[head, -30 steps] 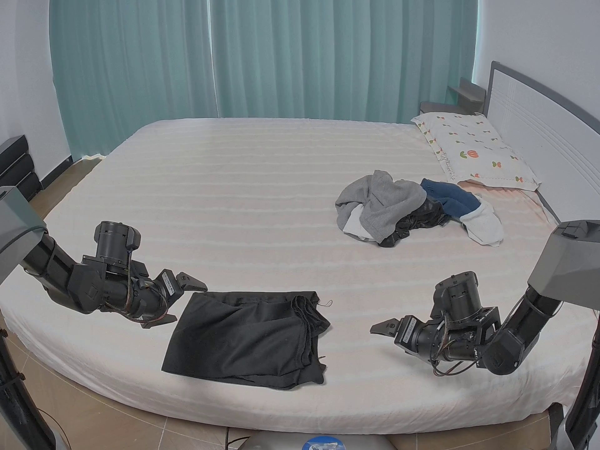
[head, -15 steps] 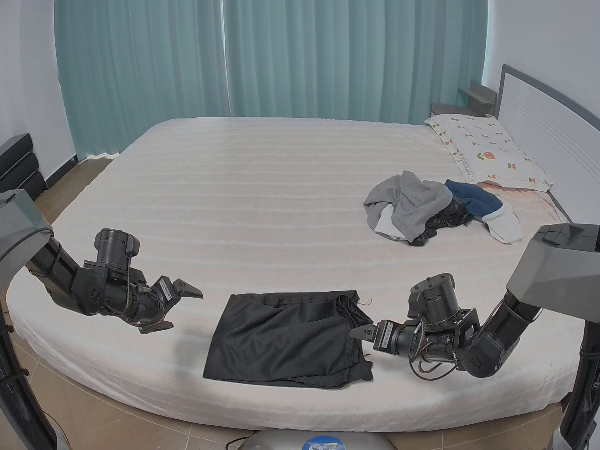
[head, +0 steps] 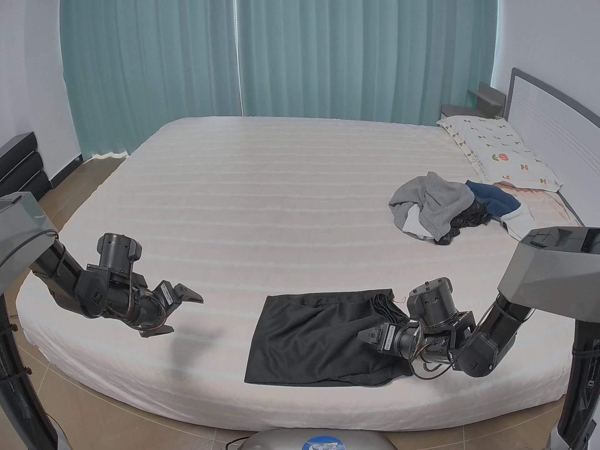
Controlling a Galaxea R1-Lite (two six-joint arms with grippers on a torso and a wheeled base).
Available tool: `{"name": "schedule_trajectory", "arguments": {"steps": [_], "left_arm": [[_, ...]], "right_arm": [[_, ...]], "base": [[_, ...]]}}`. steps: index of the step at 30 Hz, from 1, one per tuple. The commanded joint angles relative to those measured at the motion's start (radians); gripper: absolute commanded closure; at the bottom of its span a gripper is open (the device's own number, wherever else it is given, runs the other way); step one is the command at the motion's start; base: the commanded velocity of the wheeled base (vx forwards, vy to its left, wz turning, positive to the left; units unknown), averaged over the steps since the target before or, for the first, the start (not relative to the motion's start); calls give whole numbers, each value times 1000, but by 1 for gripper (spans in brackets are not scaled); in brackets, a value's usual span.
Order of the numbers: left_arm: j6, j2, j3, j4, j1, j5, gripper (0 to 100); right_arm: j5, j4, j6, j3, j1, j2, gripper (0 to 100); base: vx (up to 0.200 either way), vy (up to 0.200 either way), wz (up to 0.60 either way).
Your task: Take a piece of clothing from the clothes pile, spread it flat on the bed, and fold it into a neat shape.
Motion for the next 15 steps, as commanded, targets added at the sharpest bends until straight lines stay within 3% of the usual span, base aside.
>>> {"name": "schedule_trajectory", "arguments": {"steps": [1, 14, 15], "left_arm": [[-1, 6, 1, -1, 0, 0, 0], [1, 8, 1, -1, -2, 2, 0], [1, 8, 1, -1, -2, 2, 0]], "right_arm": [[0, 0, -1, -2, 0, 15, 0], [0, 2, -1, 12, 5, 44, 0], [-2, 2, -1, 11, 6, 50, 100]], "base": [[0, 0, 0], [0, 0, 0], [0, 0, 0]]}}
